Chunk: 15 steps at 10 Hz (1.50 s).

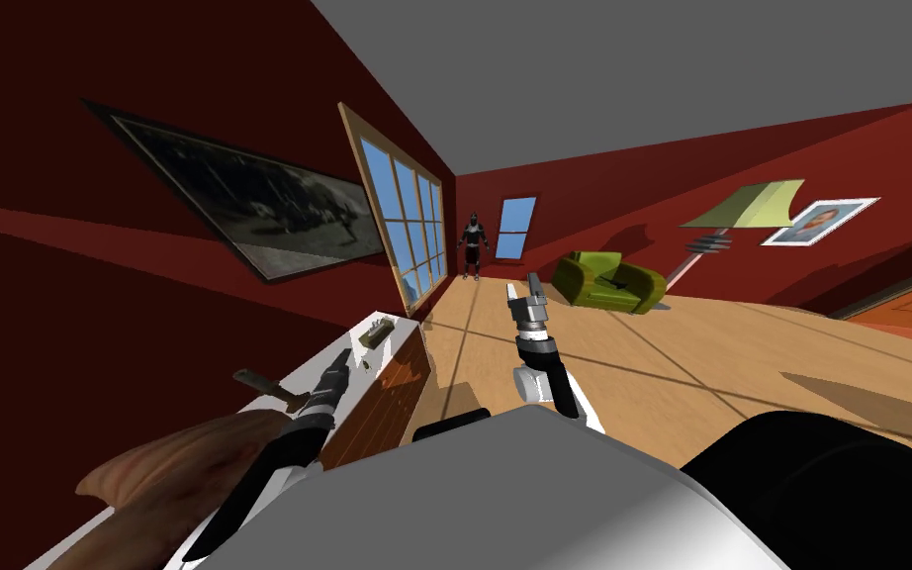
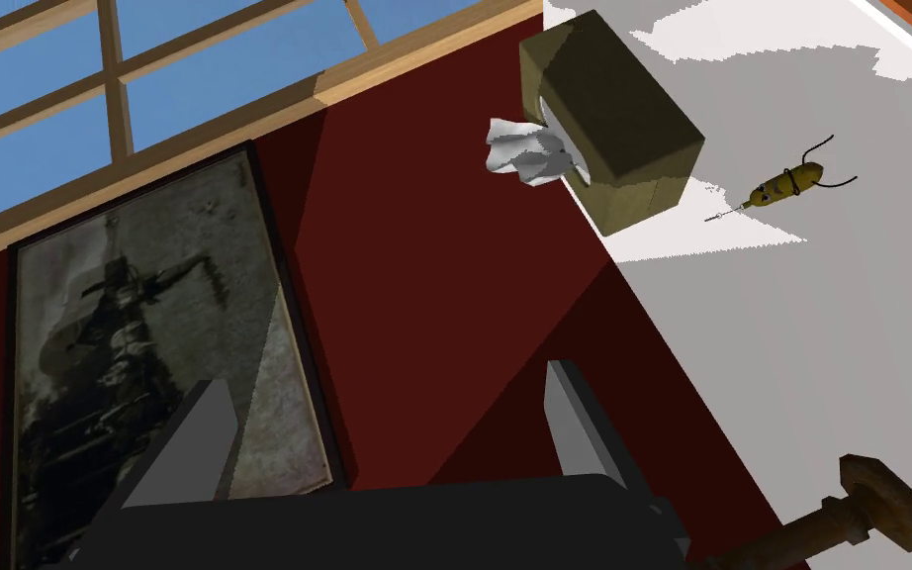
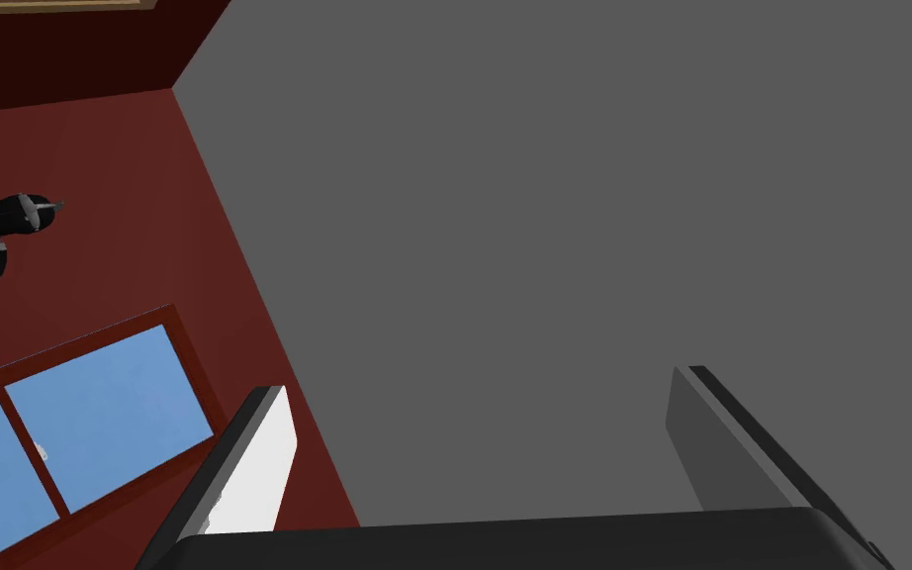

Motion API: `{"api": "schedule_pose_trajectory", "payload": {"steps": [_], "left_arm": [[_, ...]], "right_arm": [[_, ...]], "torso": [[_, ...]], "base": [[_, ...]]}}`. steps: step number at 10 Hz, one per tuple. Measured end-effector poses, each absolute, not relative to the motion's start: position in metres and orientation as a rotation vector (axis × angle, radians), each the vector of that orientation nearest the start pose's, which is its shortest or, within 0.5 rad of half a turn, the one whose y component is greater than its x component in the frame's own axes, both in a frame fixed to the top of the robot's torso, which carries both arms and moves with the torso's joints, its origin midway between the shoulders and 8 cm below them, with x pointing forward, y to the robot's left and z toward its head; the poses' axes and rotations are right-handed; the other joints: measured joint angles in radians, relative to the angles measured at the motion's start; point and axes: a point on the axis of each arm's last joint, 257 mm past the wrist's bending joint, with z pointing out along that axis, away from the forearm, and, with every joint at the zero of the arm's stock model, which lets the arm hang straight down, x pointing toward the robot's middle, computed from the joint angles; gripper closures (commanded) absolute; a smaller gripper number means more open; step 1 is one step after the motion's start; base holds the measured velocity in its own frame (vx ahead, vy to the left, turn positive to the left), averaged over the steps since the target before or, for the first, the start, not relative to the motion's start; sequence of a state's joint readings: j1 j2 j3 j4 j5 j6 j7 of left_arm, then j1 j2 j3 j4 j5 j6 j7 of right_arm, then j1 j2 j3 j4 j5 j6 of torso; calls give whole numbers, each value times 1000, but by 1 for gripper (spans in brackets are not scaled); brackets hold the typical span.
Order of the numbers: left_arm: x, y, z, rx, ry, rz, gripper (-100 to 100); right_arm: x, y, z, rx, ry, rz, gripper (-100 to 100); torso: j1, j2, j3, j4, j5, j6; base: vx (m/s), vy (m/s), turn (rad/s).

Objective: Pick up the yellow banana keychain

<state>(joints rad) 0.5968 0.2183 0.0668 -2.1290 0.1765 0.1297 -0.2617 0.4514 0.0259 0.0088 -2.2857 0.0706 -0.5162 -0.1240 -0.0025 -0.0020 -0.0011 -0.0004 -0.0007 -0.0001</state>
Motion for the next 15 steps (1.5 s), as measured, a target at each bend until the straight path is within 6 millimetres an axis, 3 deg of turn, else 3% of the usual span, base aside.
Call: {"api": "schedule_pose_trajectory", "payload": {"steps": [5, 15], "left_arm": [[357, 369, -281, -1197, 1525, -650, -100], [277, 403, -371, -1330, 1834, -356, -100]], "right_arm": [[344, -264, 45, 625, 556, 1414, 0], [344, -264, 45, 625, 557, 1414, 0]], "torso": [[1, -1, 0, 0, 0, 0], [3, -1, -1, 0, 1, -1]], "base": [[54, -32, -121], [74, -7, -90]]}}
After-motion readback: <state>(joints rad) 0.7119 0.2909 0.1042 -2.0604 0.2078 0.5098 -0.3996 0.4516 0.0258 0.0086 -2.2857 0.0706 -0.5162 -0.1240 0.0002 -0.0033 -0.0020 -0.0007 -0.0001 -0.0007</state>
